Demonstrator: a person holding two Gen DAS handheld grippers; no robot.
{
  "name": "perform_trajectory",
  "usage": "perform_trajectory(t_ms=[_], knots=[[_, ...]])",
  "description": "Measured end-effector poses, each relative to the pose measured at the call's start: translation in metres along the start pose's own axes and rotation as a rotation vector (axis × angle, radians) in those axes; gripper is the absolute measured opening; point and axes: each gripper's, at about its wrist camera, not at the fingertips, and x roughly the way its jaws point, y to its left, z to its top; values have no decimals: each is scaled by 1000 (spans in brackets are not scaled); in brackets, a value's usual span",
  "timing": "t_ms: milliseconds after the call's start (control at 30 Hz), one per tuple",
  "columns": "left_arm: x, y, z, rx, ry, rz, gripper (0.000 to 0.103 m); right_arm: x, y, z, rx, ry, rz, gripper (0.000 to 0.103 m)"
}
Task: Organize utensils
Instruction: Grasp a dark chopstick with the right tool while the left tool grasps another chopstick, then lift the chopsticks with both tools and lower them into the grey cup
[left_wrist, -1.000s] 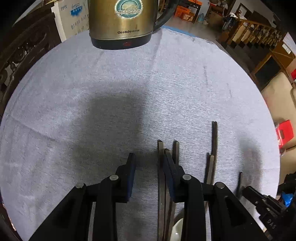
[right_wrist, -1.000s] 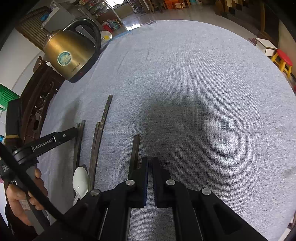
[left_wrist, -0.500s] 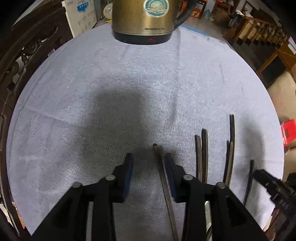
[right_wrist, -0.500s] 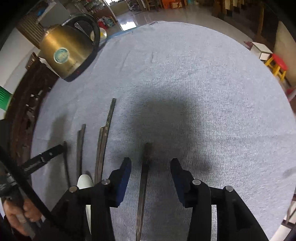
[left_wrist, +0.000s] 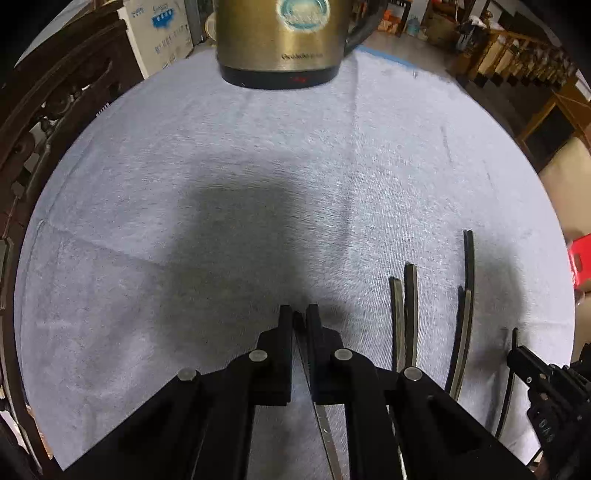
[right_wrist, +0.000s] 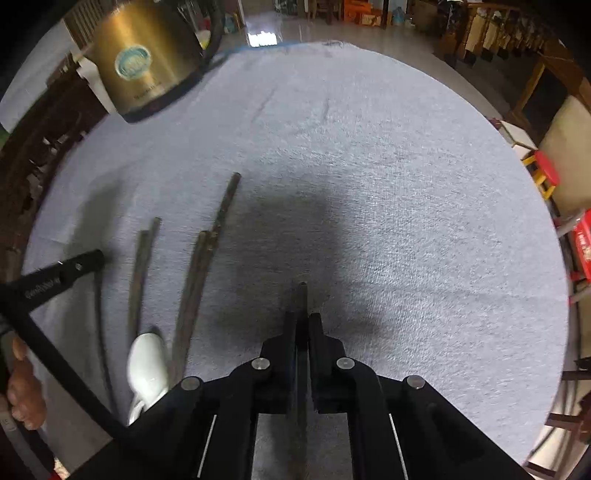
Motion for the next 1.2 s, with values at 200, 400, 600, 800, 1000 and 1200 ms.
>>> perform_trajectory(t_ms=[200,400,600,800,1000,1200], knots=[[-77,12,-24,5,-179,-51,7,-60,-7,-17,-18,-170,78,7],[-156,9,-58,38,-384,-95,7,-129,-4,-47,-28,-355,156,7],[-218,0,-119,80,-540,-103,7,-188,9,-94,-56,-535,177,7],[-250,-6,-148,109,-649,-101,6,-246,27,-138,-107,-723,177,7],[-305,-11,-175,134,-765,-127,6,-302,31,-167,-105,-866,254,7],[-355,-19,-204,163,-875,-174,6,-346,32,-195,-84,-982,355,7]])
